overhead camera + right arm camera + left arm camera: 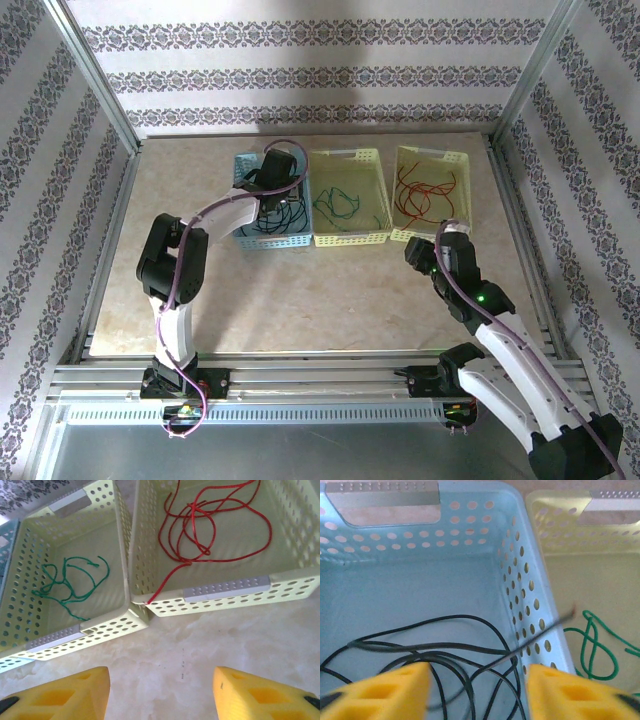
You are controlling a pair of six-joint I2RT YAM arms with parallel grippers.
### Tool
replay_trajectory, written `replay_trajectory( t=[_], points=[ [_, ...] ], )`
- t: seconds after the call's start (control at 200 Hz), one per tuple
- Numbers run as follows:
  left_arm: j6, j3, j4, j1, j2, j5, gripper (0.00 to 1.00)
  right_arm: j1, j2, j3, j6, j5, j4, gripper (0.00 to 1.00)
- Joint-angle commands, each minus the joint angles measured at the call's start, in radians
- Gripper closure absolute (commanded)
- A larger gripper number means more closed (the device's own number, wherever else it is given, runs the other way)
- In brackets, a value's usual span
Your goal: Untangle the cables
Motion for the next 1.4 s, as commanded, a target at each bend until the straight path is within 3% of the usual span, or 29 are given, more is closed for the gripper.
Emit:
replay_trajectory(
  t=[0.0, 0.17, 0.31, 0.55, 0.645, 0.77, 0.909, 0.994, 1.084, 1.189, 1.349, 1.369, 1.394],
  points=[
    [0.013, -0.016, 0.016, 0.002, -0.116, -0.018, 0.31, -0.022, -0.015, -0.012, -0.014, 0.038, -0.034, 0.43],
    [0.011, -0.158, 0.032, -0.023, -0.297, -0.037, 0.28, -0.116, 0.022, 0.002, -0.03, 0.039, -0.046, 0.38],
    [-0.075, -0.378, 0.07, -0.03, -0.484, -0.085, 0.28, -0.284, 0.144, 0.065, -0.015, -0.038, -0.088, 0.37],
    [-0.189, -0.68, -0.123, -0.024, -0.87, -0.394, 0.26, -0.579, 0.323, 0.141, 0.019, -0.062, -0.139, 0.36],
    [-0.207, -0.74, -0.225, 0.01, -0.995, -0.486, 0.25, -0.683, 0.367, 0.134, 0.061, -0.045, -0.119, 0.36],
    [-0.21, -0.79, -0.295, 0.113, -1.041, -0.491, 0.24, -0.761, 0.506, 0.145, 0.08, -0.044, -0.039, 0.36],
    [-0.217, -0.838, -0.262, 0.257, -0.962, -0.436, 0.21, -0.761, 0.662, 0.239, -0.005, -0.029, -0.031, 0.37],
    [-0.2, -0.846, -0.227, 0.294, -0.886, -0.468, 0.0, -0.711, 0.668, 0.254, -0.061, 0.074, -0.019, 0.37],
    [-0.216, -0.813, -0.23, 0.345, -0.82, -0.436, 0.01, -0.619, 0.606, 0.196, -0.139, 0.245, 0.073, 0.36],
    [-0.153, -0.797, -0.148, 0.351, -0.781, -0.471, 0.01, -0.496, 0.502, 0.064, -0.244, 0.406, 0.279, 0.35],
    [-0.002, -0.835, 0.021, 0.355, -0.747, -0.51, 0.01, -0.429, 0.422, -0.13, -0.331, 0.395, 0.621, 0.27],
    [0.015, -0.851, 0.055, 0.355, -0.743, -0.501, 0.01, -0.429, 0.426, -0.139, -0.335, 0.389, 0.64, 0.19],
    [0.041, -0.871, 0.095, 0.355, -0.737, -0.505, 0.01, -0.425, 0.433, -0.145, -0.341, 0.381, 0.655, 0.17]
  ],
)
